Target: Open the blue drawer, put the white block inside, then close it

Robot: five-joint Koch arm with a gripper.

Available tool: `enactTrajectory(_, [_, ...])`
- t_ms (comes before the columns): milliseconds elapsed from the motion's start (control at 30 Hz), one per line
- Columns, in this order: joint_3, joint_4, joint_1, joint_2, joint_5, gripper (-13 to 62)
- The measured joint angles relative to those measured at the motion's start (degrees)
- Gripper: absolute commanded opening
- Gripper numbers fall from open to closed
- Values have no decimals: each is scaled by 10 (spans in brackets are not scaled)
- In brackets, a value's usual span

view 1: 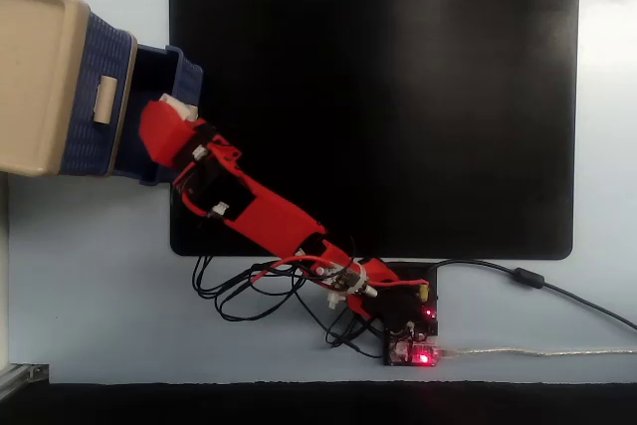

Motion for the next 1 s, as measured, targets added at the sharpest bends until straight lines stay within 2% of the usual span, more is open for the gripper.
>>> enactTrajectory(100, [-1,-99,-17,-6,7,-79])
enactTrajectory(233, [0,-126,-25,-25,11,-71])
enactTrajectory(267, [0,-127,-25,-25,12,-39])
enactTrajectory(300, [0,-127,-25,-29,12,38])
enactTrajectory(333, [-1,-127,-25,-32,14,166])
enactTrajectory(367, [-1,-128,-25,-36,16,260])
enactTrajectory(400, [-1,-134,-25,-44,17,323])
enactTrajectory(433, [-1,-142,-25,-54,17,339])
enactTrajectory(667, [0,-149,-21,-64,21,340])
enactTrajectory(800, [1,-62,-20,-29,18,339])
enactTrajectory(900, [-1,67,6,24,-34,338])
enactTrajectory(1000, [-1,156,25,32,-149,338])
